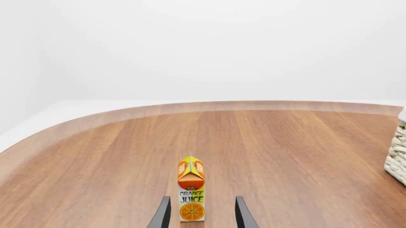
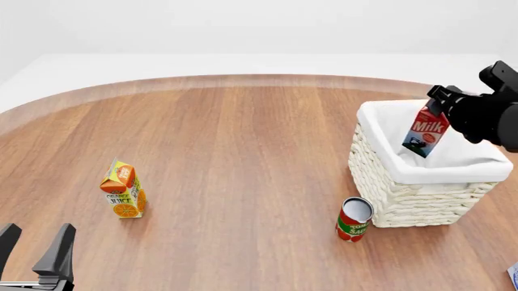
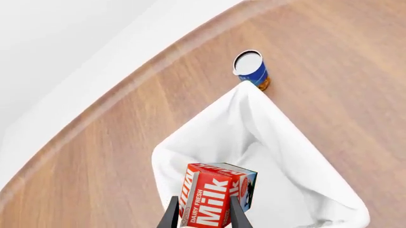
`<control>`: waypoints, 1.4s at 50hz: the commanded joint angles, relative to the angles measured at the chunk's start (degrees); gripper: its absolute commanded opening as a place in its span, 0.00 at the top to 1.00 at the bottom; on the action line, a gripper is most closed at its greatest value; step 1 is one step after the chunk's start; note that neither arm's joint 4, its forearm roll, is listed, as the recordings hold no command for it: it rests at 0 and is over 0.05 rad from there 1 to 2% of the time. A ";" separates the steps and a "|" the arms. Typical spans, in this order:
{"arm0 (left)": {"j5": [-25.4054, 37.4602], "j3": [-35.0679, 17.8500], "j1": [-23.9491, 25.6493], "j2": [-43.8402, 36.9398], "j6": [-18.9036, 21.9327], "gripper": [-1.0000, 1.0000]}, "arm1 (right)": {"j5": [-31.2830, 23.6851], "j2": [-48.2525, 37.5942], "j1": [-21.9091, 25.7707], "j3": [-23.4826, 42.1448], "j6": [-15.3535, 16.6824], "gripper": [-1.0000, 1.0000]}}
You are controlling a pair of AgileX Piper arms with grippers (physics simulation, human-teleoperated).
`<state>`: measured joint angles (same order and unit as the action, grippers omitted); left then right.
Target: Pick the milk and place it in the basket.
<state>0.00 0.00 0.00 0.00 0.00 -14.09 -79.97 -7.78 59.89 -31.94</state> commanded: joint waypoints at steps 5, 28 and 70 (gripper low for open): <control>0.00 0.00 0.00 0.00 0.00 0.00 | 1.40 -0.51 0.23 0.76 -0.04 1.00; 0.00 0.00 0.00 0.00 0.00 0.00 | 3.30 -2.20 -0.37 -0.45 0.29 1.00; 0.00 0.00 0.00 0.00 0.00 0.00 | 5.30 -4.01 -0.91 -2.28 1.13 1.00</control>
<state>0.00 0.00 0.00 0.00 0.00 -9.80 -83.94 -8.71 56.81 -30.42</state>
